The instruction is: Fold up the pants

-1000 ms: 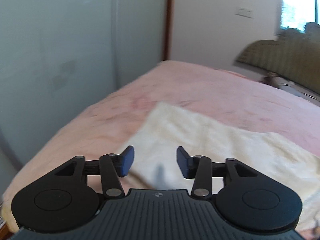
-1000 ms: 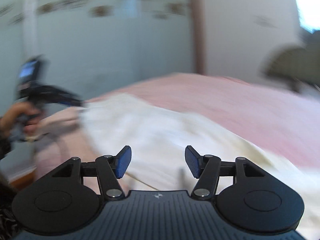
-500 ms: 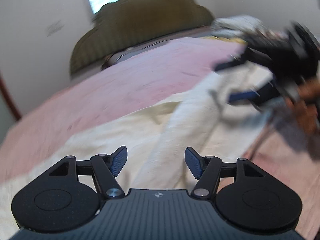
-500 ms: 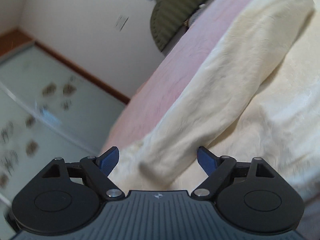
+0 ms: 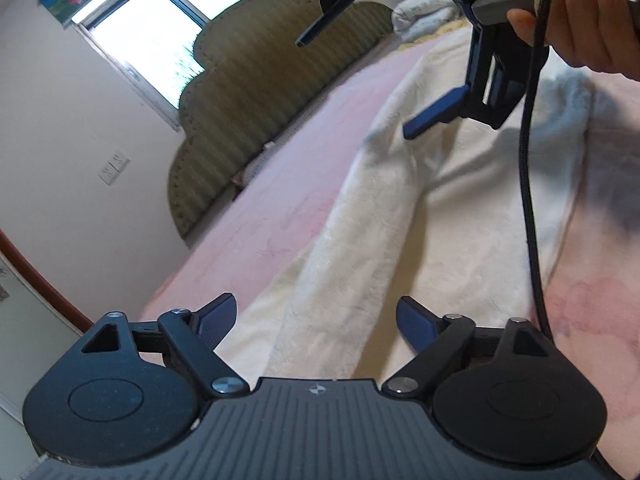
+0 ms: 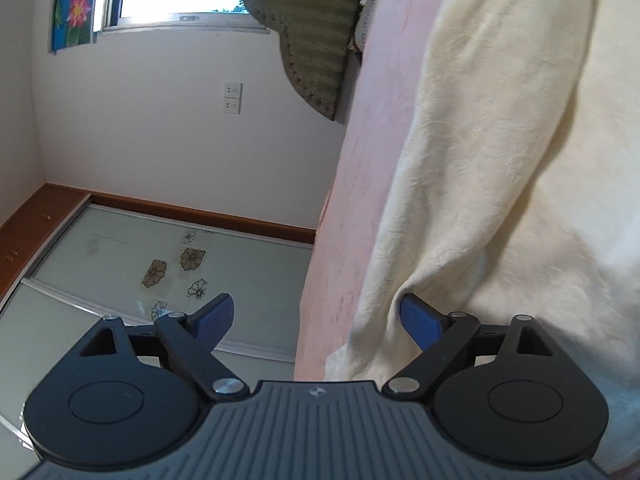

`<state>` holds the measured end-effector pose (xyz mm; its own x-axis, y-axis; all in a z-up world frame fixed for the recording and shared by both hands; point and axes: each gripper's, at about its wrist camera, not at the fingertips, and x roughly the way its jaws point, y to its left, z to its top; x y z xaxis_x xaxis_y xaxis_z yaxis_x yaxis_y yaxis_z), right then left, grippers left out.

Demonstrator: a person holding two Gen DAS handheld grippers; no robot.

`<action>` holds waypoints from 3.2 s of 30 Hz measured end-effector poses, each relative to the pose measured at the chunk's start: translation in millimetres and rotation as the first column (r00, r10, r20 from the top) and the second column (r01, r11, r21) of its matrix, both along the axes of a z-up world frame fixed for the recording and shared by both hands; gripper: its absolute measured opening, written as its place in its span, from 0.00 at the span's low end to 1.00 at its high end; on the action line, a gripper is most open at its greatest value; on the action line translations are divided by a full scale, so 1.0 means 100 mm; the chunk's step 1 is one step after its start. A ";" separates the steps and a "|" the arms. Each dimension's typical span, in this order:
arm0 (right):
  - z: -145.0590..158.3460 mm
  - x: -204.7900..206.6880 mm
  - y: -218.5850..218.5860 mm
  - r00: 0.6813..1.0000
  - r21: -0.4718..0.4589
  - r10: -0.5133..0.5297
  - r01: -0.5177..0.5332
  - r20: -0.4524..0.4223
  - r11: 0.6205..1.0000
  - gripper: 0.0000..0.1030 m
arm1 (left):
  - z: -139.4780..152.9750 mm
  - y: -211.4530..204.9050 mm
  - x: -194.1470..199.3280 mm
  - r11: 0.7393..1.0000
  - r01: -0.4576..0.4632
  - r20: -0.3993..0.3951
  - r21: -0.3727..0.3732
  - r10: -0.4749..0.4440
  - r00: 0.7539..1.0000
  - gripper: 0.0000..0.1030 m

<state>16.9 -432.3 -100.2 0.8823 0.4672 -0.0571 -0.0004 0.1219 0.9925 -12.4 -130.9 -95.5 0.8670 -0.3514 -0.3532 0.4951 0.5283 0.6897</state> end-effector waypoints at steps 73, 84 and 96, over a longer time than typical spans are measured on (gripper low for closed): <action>0.30 0.60 -1.05 0.952 -0.433 -0.284 0.209 -0.116 0.877 1.00 | 0.19 0.21 0.88 0.868 -0.214 -0.593 -0.448 -0.109 0.797 0.57; 0.03 0.62 -1.10 0.945 -0.452 -0.271 0.164 -0.183 0.877 0.99 | 0.15 0.14 0.81 0.882 -0.173 -0.564 -0.438 -0.120 0.817 0.66; -0.02 0.58 -1.11 0.941 -0.433 -0.303 0.212 -0.152 0.876 0.05 | 0.21 0.01 0.69 0.915 -0.183 -0.474 -0.360 -0.010 0.880 0.51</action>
<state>74.9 -543.8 -102.4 0.9141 0.1205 -0.3873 0.2883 0.4786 0.8293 56.5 -129.5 -74.2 0.6729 -0.4731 -0.5686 0.6411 0.7565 0.1293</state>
